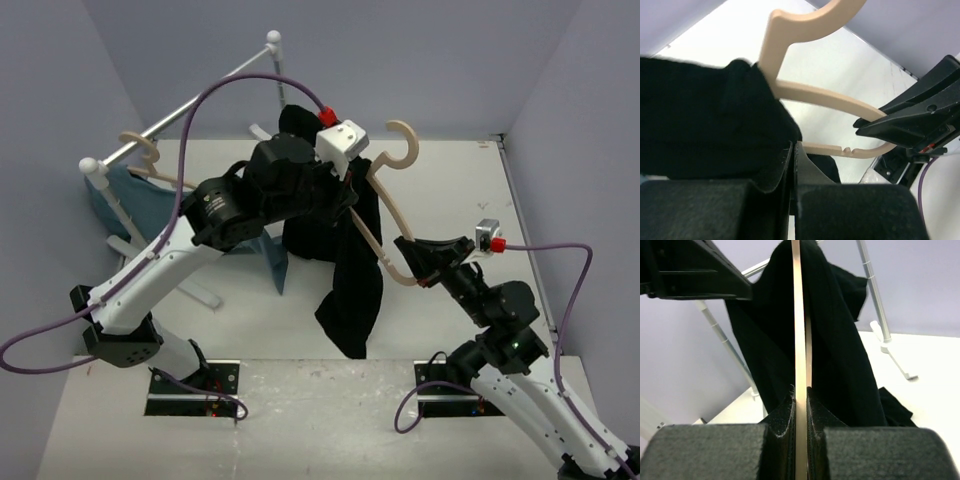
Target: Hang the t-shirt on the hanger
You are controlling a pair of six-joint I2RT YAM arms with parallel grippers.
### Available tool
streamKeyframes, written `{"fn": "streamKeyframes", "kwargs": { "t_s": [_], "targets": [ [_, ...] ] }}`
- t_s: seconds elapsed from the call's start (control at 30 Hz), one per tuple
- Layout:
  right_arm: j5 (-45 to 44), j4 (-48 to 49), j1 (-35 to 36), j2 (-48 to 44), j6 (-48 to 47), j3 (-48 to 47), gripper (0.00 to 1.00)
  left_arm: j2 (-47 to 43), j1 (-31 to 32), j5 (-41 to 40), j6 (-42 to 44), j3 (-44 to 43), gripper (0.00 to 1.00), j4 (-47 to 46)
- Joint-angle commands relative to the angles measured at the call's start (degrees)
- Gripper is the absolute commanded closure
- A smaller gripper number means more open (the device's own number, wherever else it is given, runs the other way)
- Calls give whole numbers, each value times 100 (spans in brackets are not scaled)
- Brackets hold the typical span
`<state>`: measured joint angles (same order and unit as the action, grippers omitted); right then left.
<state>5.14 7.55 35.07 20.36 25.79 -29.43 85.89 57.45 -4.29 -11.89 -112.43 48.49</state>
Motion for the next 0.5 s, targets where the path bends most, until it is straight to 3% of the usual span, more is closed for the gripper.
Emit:
{"fn": "streamKeyframes", "kwargs": {
  "t_s": [0.0,0.17,0.27,0.3,0.37,0.47],
  "targets": [
    [480,236,-18,4,-1,-305,100,289,50,854,281,-274,100,288],
    [466,387,-18,343,-47,-288,100,200,327,1182,494,-319,100,381],
    [322,839,-20,224,13,-24,100,11,427,784,533,-382,100,502],
    [258,920,-18,165,13,17,100,-50,432,540,509,-399,94,539],
    [149,1079,-18,41,-53,211,100,-250,434,-705,369,-475,22,649],
    [367,1474,-18,-167,-363,492,100,-504,427,-2096,523,-485,3,727]
  ]
}}
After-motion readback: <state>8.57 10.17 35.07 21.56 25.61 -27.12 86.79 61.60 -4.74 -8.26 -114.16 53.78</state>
